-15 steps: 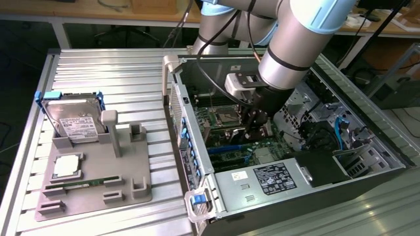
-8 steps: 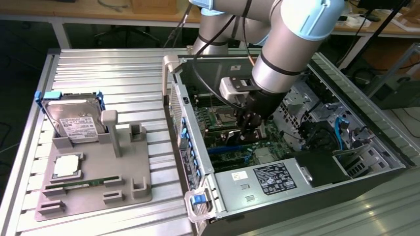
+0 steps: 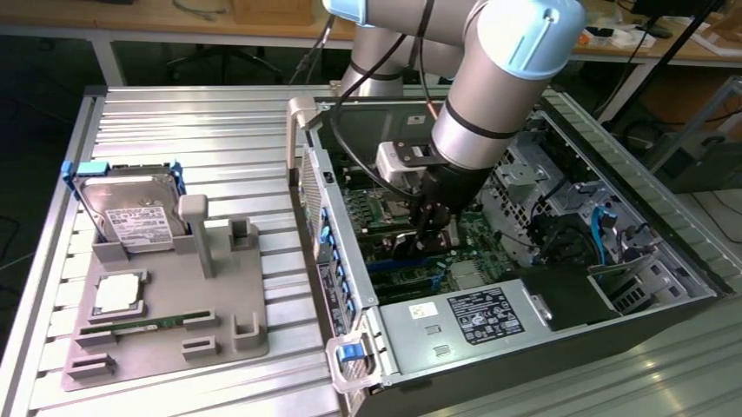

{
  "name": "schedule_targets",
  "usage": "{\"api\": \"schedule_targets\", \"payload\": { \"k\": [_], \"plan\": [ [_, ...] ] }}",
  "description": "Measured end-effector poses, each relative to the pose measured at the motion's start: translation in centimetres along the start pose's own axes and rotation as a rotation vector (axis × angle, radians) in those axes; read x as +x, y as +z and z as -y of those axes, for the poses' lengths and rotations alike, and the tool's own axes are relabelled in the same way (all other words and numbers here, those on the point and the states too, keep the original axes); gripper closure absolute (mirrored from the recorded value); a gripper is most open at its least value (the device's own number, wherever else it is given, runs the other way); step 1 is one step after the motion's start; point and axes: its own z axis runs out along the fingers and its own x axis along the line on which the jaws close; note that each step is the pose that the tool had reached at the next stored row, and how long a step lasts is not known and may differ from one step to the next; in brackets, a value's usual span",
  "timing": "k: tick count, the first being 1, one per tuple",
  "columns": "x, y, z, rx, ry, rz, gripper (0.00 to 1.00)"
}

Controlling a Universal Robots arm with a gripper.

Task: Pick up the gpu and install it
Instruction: 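Insert the gpu into the slot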

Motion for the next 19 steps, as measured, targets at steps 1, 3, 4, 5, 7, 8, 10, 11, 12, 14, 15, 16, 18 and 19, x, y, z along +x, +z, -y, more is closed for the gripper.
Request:
{"api": "schedule_targets", "payload": {
  "k": [1,3,4,5,7,8,10,11,12,14,15,16,18,19],
  "plan": [
    [0.01,0.04,-0.09,-0.0001,0.000,0.0000,0.73],
    [0.00,0.08,-0.10,0.0002,0.000,0.0009,0.73],
    [0.03,0.08,-0.10,0.0002,0.000,0.0009,0.73],
    [0.05,0.08,-0.11,0.0002,0.001,0.0010,0.73],
    [0.09,0.04,-0.10,-0.0016,0.001,0.0011,0.73],
    [0.10,-0.04,-0.10,-0.0045,0.001,0.0017,0.73],
    [0.17,-0.35,-0.08,-0.0125,0.001,0.0020,0.73],
    [0.19,-0.42,-0.09,-0.0148,0.001,0.0011,0.73],
    [0.20,-0.44,-0.09,-0.0159,0.001,0.0009,0.73],
    [0.20,-0.44,-0.08,-0.0165,0.001,0.0008,0.73],
    [0.20,-0.44,-0.08,-0.0166,0.001,0.0007,0.73],
    [0.20,-0.43,-0.08,-0.0166,0.001,0.0007,0.73],
    [0.20,-0.30,-0.08,-0.0165,0.001,0.0010,0.73],
    [0.21,-0.18,-0.07,-0.0166,0.001,0.0008,0.73]
  ]
}}
